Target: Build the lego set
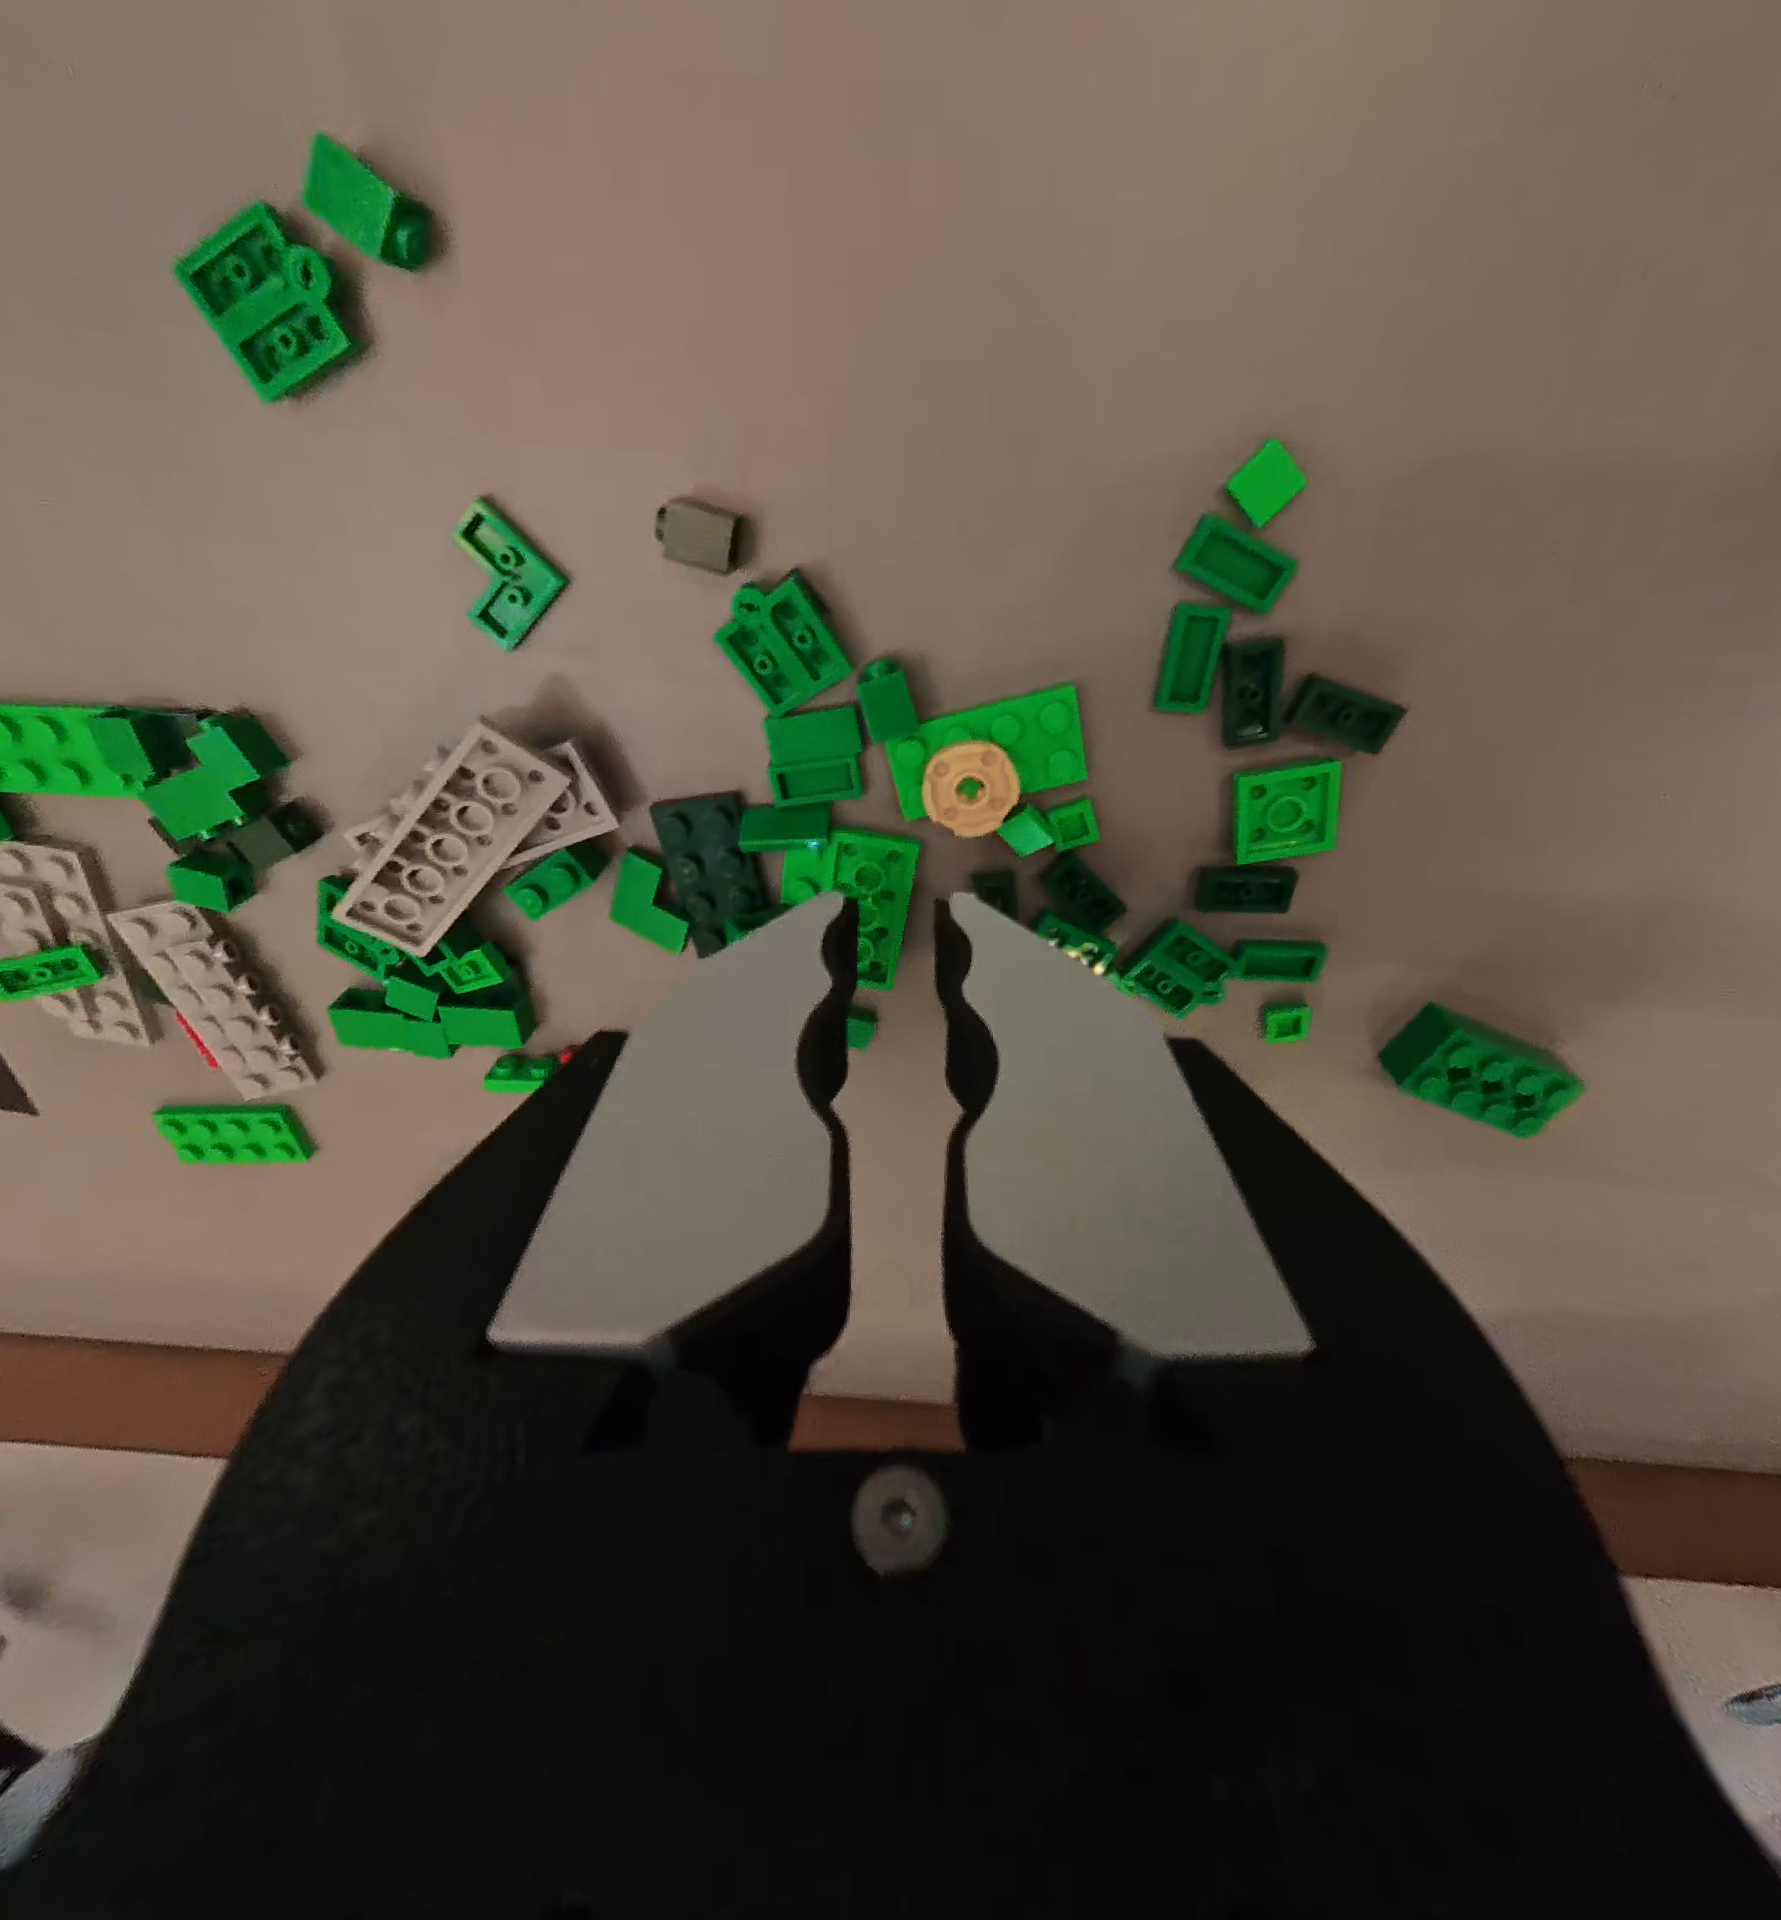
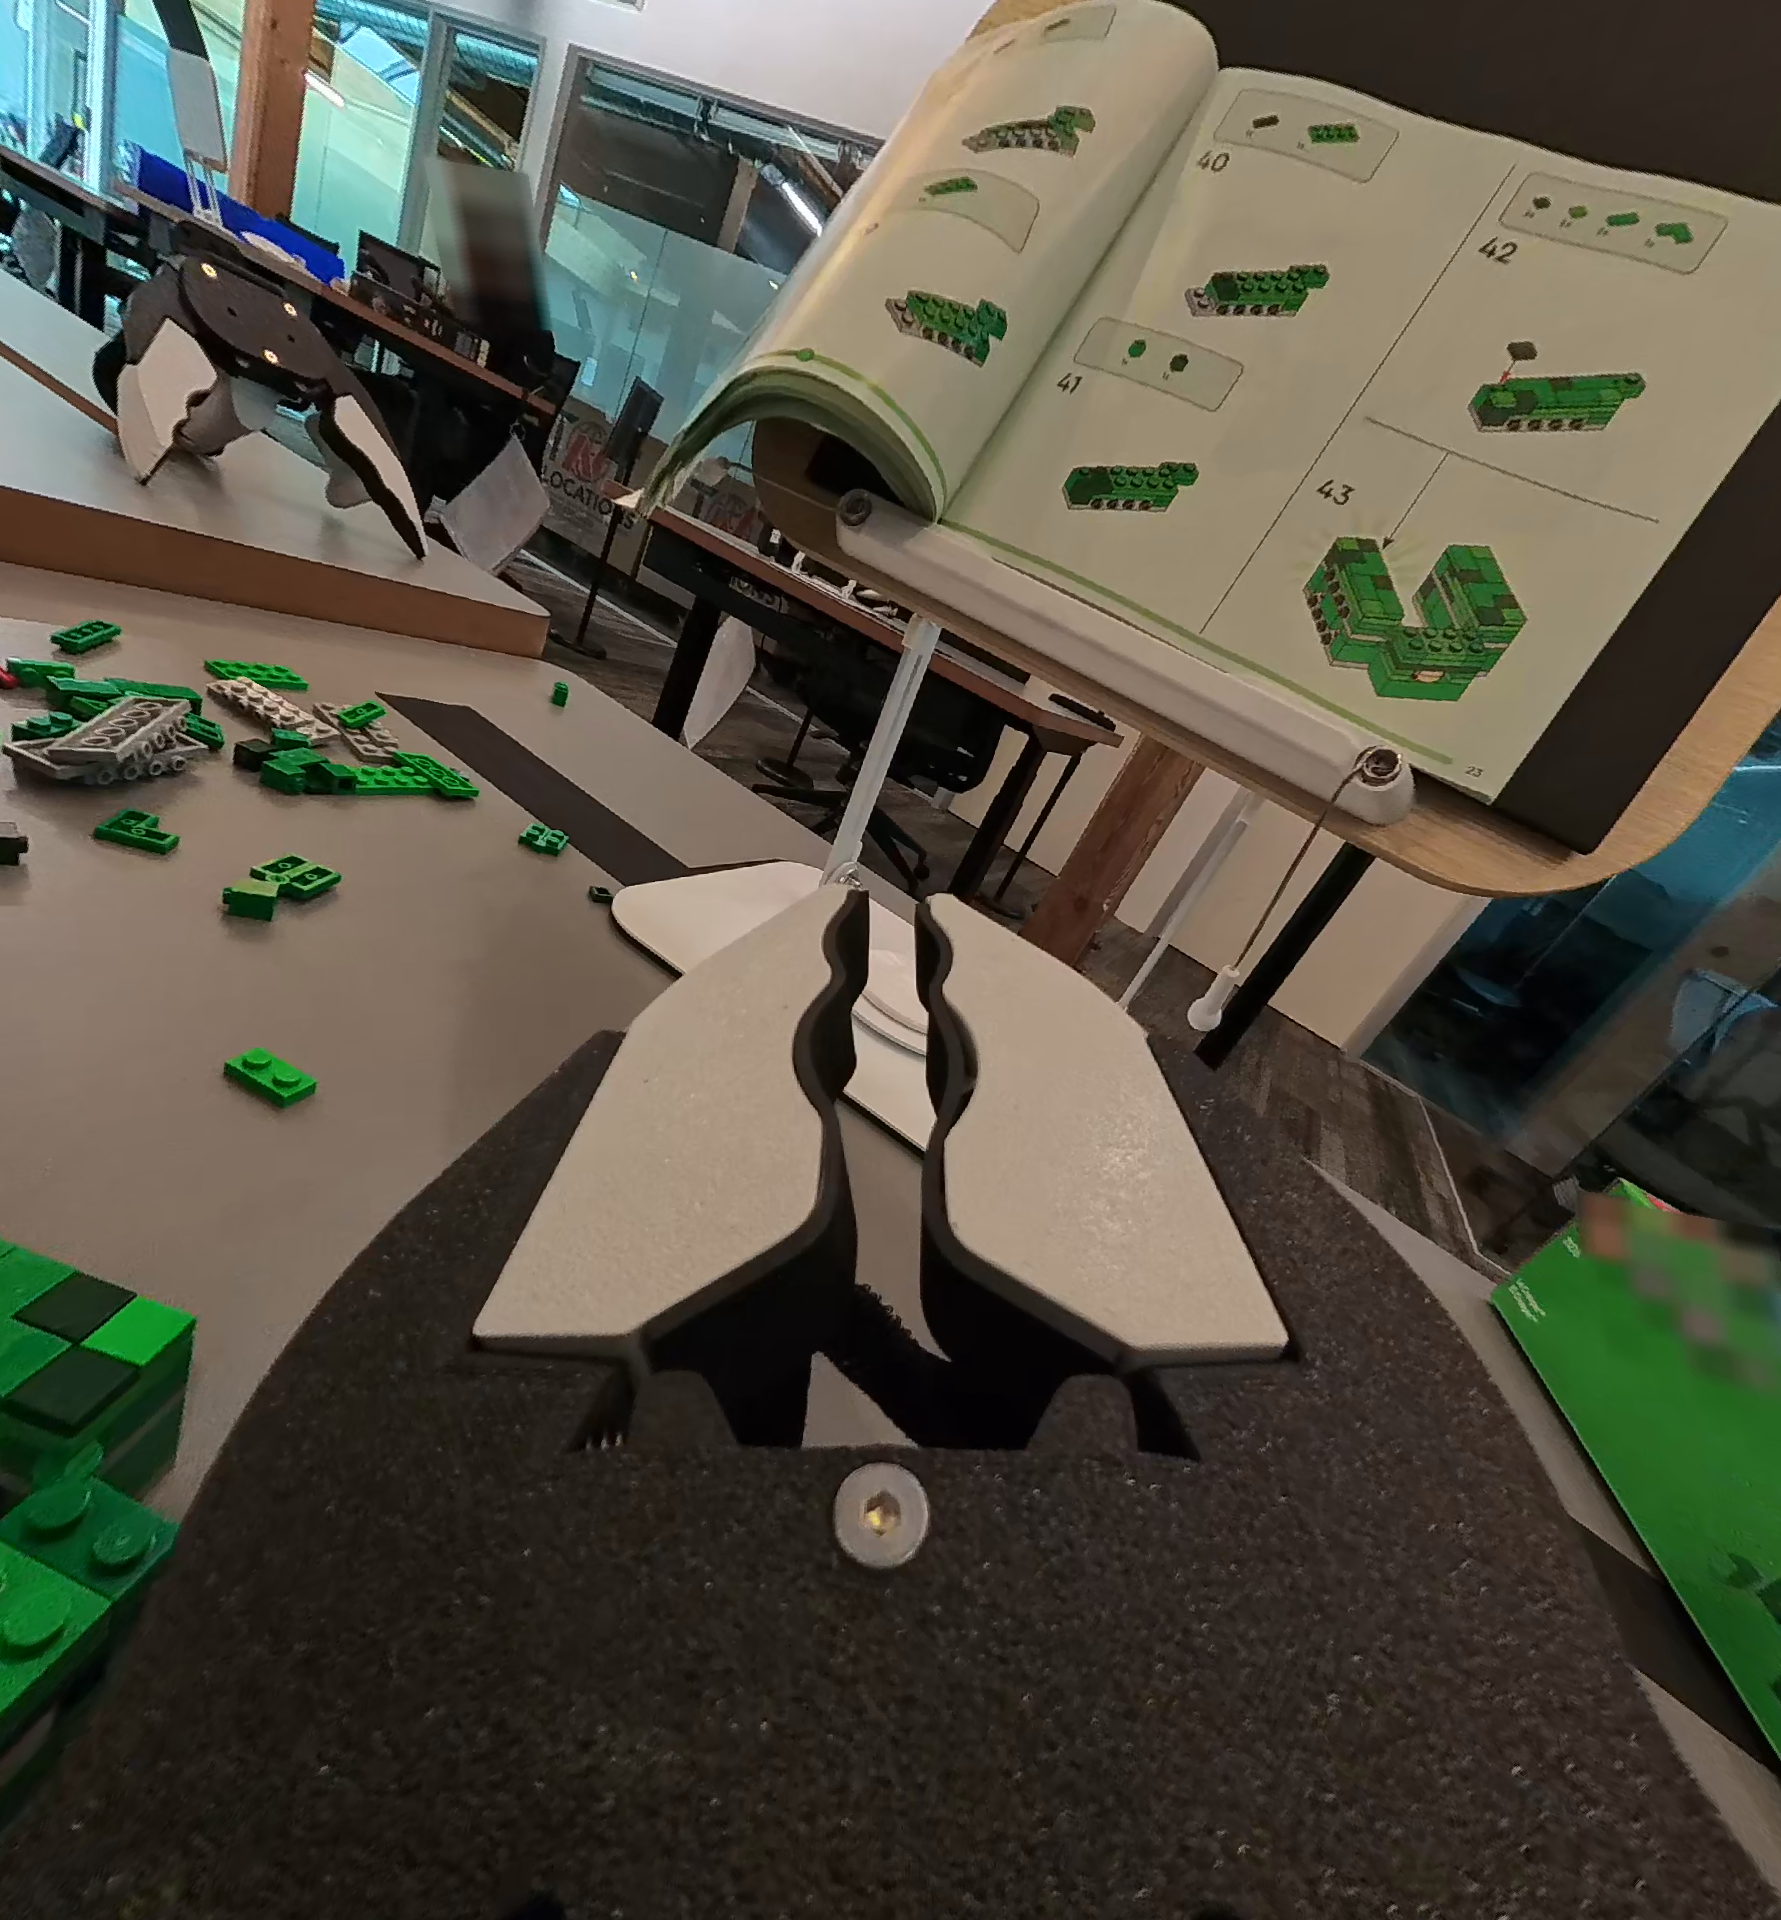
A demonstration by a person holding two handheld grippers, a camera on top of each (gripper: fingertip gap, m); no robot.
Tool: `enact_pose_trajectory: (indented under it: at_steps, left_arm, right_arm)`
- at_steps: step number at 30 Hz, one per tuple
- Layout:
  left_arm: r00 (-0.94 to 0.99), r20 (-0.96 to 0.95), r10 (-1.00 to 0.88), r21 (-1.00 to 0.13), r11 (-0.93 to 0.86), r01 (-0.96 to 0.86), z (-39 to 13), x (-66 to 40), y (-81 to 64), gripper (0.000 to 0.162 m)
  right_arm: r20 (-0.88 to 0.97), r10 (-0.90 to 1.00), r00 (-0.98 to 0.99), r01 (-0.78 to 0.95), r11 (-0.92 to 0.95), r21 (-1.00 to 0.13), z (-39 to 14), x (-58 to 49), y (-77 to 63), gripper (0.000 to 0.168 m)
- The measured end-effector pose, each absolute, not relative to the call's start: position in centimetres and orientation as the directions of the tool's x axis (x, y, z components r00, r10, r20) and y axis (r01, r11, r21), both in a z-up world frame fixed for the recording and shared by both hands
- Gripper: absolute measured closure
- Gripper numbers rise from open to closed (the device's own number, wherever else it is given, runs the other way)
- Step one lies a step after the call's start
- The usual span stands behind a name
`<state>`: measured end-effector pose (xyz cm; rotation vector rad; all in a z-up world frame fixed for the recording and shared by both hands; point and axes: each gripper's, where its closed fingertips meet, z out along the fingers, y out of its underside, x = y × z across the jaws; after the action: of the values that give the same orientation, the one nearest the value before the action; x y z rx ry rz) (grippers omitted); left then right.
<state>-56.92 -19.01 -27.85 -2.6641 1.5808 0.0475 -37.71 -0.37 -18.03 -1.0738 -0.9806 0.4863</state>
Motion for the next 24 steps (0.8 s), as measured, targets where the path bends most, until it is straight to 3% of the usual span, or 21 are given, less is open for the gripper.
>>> enact_pose_trajectory:
  at_steps: [7,13,17,21,24]
  left_arm:
    - [0.48,-0.04,-0.876,0.005,-0.481,-0.877,-28.3,-57.3,-19.3,0.15]
    - [0.537,0.059,-0.842,0.018,-0.537,-0.843,-28.1,-56.3,-21.0,0.142]
    - [0.575,0.02,-0.818,-0.045,-0.575,-0.817,-27.5,-56.1,-20.8,0.141]
    - [0.644,-0.116,-0.756,-0.091,-0.638,-0.765,-27.1,-57.8,-19.5,0.159]
    - [0.695,-0.094,-0.713,-0.131,-0.683,-0.718,-27.5,-58.2,-19.6,0.157]
  right_arm:
    - [0.428,0.749,0.506,0.116,0.433,-0.894,-18.1,-37.8,-0.4,0.161]
    - [0.429,0.749,0.504,0.116,0.433,-0.894,-18.1,-37.8,-0.4,0.161]
    - [0.427,0.75,0.505,0.114,0.432,-0.895,-18.1,-37.8,-0.4,0.161]
    - [0.431,0.75,0.502,0.117,0.434,-0.893,-18.1,-37.8,-0.4,0.161]
    - [0.433,0.75,0.5,0.119,0.435,-0.892,-18.1,-37.9,-0.5,0.161]
